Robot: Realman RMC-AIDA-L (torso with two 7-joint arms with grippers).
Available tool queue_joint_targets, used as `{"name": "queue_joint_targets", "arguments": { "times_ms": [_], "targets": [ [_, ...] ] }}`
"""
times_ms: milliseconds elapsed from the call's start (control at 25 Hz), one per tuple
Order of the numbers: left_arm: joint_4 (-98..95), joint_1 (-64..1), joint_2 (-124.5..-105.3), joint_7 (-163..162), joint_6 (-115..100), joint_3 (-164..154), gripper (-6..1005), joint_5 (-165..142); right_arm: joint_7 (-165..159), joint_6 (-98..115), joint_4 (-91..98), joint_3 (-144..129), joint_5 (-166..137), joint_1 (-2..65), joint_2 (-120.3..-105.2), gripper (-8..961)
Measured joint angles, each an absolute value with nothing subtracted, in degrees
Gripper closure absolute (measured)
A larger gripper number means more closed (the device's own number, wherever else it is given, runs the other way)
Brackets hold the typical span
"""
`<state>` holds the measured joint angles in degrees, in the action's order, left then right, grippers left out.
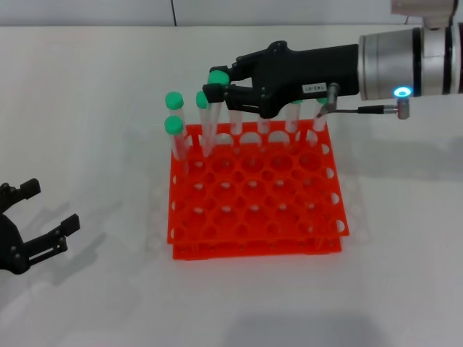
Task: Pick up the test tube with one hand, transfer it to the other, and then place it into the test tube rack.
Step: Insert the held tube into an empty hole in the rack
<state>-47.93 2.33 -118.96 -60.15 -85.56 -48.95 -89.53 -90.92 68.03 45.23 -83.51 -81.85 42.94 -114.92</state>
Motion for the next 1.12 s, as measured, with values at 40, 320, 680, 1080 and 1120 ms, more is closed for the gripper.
{"name": "queue_joint_targets", "arguments": {
  "times_ms": [40,320,680,1080,1120],
  "targets": [
    [-47.9,2.4,-118.96,-60.1,-85.6,-48.9,107,-89.5,-91.2,67.7,45.2,-83.6,-82.2,43.1,-115.05,693],
    [-47.3,2.1,-119.00,-60.1,-86.0,-49.0,107,-90.3,-92.1,64.8,45.3,-84.5,-83.5,44.0,-115.35,693],
    [-46.6,1.8,-119.00,-60.0,-86.2,-48.4,107,-90.4,-92.1,61.3,45.3,-87.0,-84.2,44.0,-115.54,693],
    [-45.4,1.2,-119.00,-60.0,-86.2,-48.3,106,-90.4,-92.2,58.1,45.1,-90.1,-84.3,44.7,-115.58,693],
    [-45.3,1.1,-118.99,-60.0,-86.2,-48.3,107,-90.4,-92.3,58.1,45.1,-90.4,-84.4,44.8,-115.58,693]
  ]
}}
